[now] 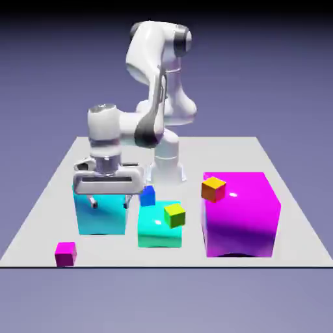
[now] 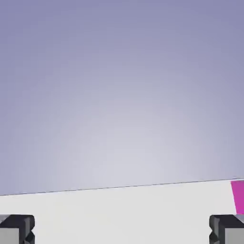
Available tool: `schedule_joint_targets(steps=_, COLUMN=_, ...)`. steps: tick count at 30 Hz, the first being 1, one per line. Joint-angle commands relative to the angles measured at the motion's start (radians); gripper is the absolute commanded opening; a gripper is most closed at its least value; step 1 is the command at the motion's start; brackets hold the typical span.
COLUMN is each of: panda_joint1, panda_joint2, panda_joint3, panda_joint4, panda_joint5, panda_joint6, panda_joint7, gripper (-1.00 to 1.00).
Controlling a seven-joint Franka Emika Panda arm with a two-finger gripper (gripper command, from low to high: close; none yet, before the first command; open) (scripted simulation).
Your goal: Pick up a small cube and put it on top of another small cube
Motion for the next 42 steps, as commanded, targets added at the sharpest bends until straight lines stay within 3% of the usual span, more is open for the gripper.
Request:
schedule_joint_targets(steps=1, panda_joint1=0.004, panda_joint2=0.036, panda_joint3=-0.020, panda_joint4=0.029, panda_joint5=0.012, panda_joint6=-0.027, panda_joint7=-0.019, gripper=0.00)
schedule_joint_targets(steps=20, panda_joint1=0.078, panda_joint2=0.725, panda_joint3=-0.408, panda_joint4=0.586, panda_joint5=0.244, panda_joint6=-0.533, panda_joint7=-0.375, gripper=0.00)
schedule_joint_targets(steps=22, panda_joint1=0.079, panda_joint2=0.737, panda_joint3=-0.415, panda_joint4=0.596, panda_joint5=0.248, panda_joint6=-0.542, panda_joint7=-0.381, gripper=0.00)
schedule_joint_targets(steps=25, panda_joint1=0.056, panda_joint2=0.816, panda_joint3=-0.358, panda_joint4=0.550, panda_joint5=0.303, panda_joint6=-0.422, panda_joint7=-0.405, gripper=0.00)
schedule_joint_targets(steps=26, panda_joint1=0.056, panda_joint2=0.816, panda_joint3=-0.358, panda_joint4=0.550, panda_joint5=0.303, panda_joint6=-0.422, panda_joint7=-0.405, gripper=-1.00)
schedule_joint_targets(steps=30, panda_joint1=0.080, panda_joint2=0.729, panda_joint3=-0.411, panda_joint4=0.589, panda_joint5=0.243, panda_joint6=-0.540, panda_joint7=-0.386, gripper=-1.00)
schedule_joint_targets(steps=42, panda_joint1=0.139, panda_joint2=0.294, panda_joint3=-0.185, panda_joint4=0.216, panda_joint5=-0.033, panda_joint6=-0.425, panda_joint7=-0.604, gripper=-1.00)
